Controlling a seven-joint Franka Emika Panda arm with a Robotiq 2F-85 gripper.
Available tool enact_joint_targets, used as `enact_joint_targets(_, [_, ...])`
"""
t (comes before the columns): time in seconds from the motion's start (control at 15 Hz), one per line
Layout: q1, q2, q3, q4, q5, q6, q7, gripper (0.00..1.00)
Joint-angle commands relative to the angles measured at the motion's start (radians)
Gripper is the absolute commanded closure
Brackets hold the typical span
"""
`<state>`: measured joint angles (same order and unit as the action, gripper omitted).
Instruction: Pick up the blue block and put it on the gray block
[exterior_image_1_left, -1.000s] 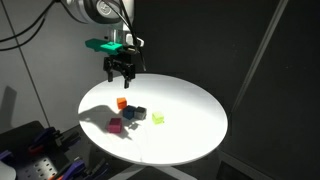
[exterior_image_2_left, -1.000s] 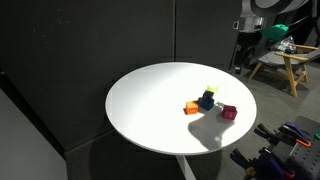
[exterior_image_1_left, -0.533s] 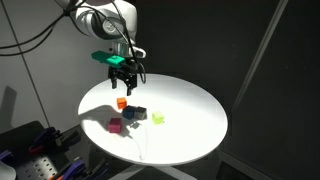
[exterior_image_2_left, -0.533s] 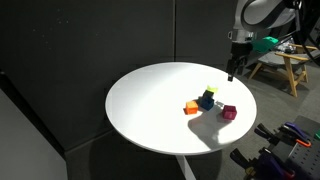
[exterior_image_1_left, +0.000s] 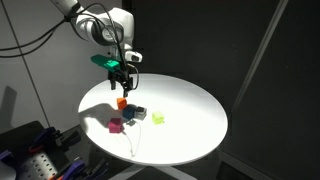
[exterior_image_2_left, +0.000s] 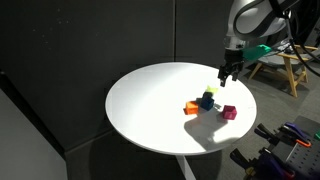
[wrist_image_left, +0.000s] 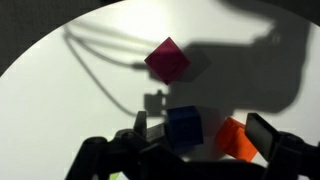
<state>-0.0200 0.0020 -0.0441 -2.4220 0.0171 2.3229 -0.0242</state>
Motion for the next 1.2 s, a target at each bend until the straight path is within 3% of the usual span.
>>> enact_joint_targets(0.0, [-0.01, -0.011, 0.0, -0.016, -0.005, -0.006, -0.025, 0.0])
enact_joint_targets(1.13, [-0.022, 0.049, -0.007, -0.009, -0.003, 0.052, -0.037, 0.0])
